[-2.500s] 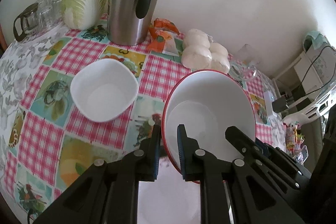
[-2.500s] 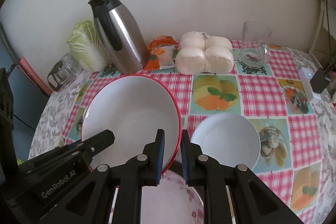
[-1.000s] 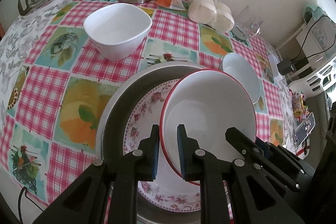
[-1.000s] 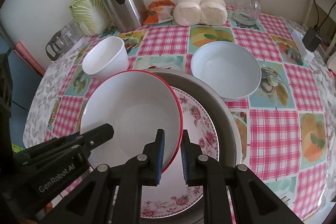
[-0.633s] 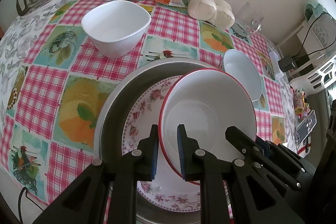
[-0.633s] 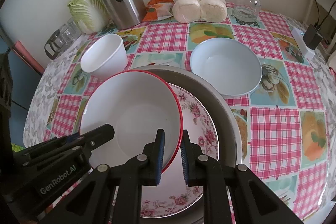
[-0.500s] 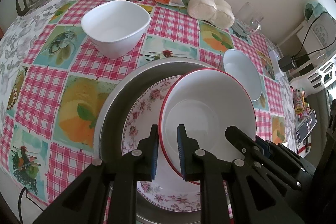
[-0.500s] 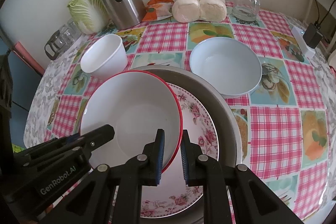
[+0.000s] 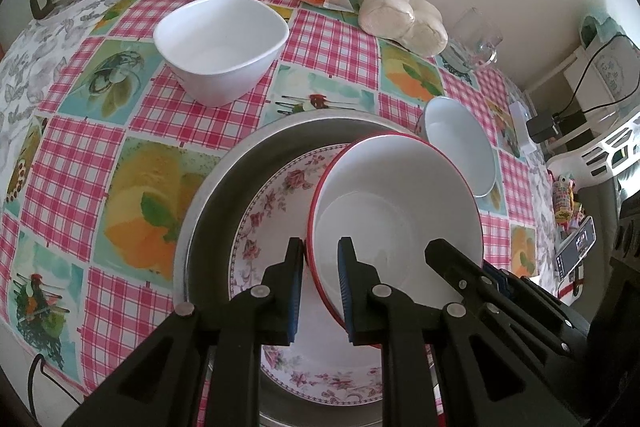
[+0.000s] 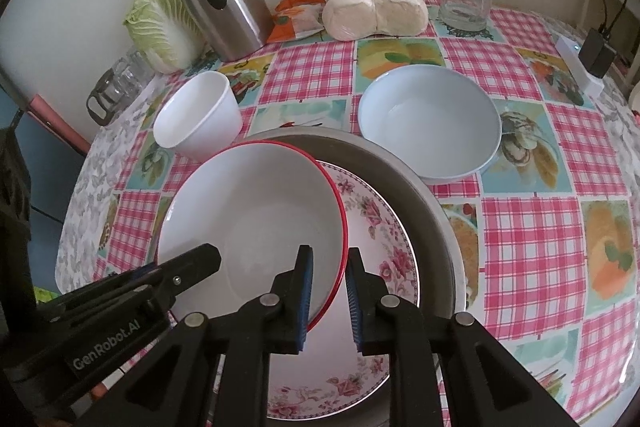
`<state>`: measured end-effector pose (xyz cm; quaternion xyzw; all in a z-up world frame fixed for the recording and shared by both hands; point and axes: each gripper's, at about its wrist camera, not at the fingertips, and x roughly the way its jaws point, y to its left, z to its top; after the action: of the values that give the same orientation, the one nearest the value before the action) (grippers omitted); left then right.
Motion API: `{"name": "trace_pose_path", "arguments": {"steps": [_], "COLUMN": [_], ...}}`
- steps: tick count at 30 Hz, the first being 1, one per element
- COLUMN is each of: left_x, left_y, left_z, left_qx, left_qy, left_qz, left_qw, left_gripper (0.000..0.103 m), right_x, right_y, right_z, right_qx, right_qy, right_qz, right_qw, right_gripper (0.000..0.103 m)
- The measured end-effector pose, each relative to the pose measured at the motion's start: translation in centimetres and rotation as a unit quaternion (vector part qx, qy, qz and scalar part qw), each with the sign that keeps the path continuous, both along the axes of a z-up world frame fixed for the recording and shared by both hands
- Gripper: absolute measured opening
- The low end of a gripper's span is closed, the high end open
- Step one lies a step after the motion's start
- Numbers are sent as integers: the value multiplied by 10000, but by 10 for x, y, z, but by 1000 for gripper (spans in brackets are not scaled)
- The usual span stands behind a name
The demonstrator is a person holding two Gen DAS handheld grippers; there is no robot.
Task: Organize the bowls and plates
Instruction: 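Lower the red-rimmed bowl with both tools onto the floral plate, then open both tools and release the red-rimmed bowl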
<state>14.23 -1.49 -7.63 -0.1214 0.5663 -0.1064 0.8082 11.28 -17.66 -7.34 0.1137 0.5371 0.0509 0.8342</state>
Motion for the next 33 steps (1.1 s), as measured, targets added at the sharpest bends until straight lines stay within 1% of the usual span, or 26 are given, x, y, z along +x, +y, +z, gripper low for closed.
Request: {"name": "trace_pose_path", "arguments": {"steps": [13, 16, 18, 20, 22, 24, 26, 29, 31, 33], "left_x": [1, 1, 1, 0, 0, -1, -2, -3, -3, -4], "left_y": [6, 6, 7, 9, 10, 11, 11, 15, 19, 22], "left_z": [-1, -1, 0, 1, 3, 7, 10, 17, 21, 24], "left_qx": [-88, -76, -97, -151, -182, -145, -130, -108, -145, -183], "left_qy": [65, 52, 40, 14, -41, -117, -208, -369, -475, -570], "left_qz": [95, 120, 130, 145, 161, 184, 206, 325, 432, 519], "left_qw": [9999, 9999, 9999, 9998, 9997, 9997, 9995, 9987, 9978, 9969], "left_gripper": [19, 24, 31, 34, 36, 42, 46, 47, 47, 47], "right_x": [0, -1, 0, -1, -1, -2, -2, -3, -3, -3], "right_y": [-1, -1, -1, -3, -6, -9, -11, -14, -17, -19], "right_z": [-1, -1, 0, 1, 4, 7, 11, 15, 16, 16], "right_qx": [86, 78, 53, 21, -11, 18, 21, -21, 4, 13], "right_qy": [5, -13, -41, -83, -161, -253, -344, -471, -484, -484], "right_qz": [-31, -39, -43, -84, -153, -208, -251, -356, -421, -469], "right_qw": [10000, 10000, 10000, 9999, 9998, 9995, 9991, 9983, 9979, 9977], "right_gripper": [20, 20, 20, 20, 20, 19, 19, 19, 27, 27]}}
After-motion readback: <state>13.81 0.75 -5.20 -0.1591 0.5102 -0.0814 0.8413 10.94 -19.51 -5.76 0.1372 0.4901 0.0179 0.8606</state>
